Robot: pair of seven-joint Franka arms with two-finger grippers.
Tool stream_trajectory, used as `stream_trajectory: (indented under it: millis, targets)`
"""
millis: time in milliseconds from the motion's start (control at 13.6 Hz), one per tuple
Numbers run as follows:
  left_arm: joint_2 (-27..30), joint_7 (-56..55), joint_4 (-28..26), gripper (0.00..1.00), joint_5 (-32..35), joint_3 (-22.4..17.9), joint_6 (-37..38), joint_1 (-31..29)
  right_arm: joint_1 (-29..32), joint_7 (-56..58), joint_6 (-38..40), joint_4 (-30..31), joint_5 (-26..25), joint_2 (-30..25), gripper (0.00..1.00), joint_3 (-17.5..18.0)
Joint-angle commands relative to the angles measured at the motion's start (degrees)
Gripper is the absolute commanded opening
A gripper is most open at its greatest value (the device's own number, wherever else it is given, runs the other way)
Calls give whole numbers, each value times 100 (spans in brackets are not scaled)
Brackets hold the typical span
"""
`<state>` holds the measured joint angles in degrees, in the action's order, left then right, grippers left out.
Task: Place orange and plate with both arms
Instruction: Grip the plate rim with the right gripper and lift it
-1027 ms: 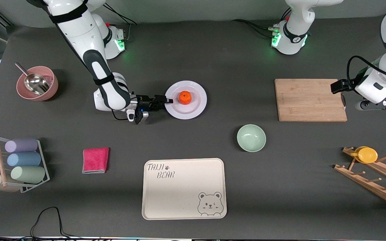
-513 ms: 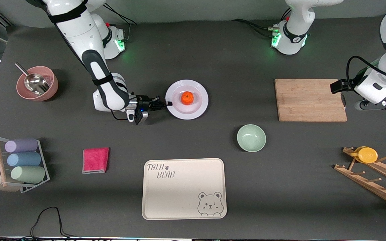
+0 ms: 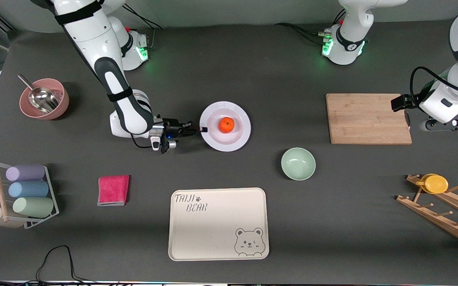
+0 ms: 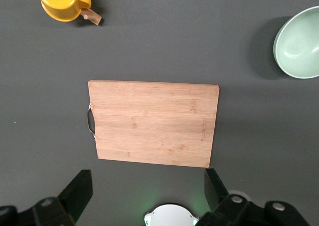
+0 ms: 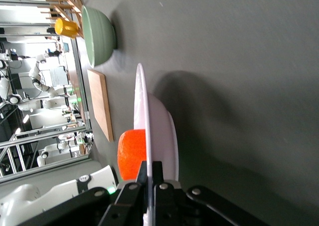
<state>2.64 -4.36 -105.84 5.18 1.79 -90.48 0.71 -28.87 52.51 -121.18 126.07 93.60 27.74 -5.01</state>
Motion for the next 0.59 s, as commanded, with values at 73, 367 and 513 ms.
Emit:
stream_trajectory:
  millis: [73, 367, 513]
  targets:
    - [61, -30, -59, 100, 71, -38, -57, 87, -57, -819, -29, -537, 54, -216, 0, -27]
    - [52, -30, -59, 100, 71, -38, -57, 87, 21, -1952, -46, -1757, -252, -94, 0, -88]
    - [52, -30, -59, 100, 71, -38, -49, 87, 100, -2585, -46, -2959, -665, 466, 0, -254]
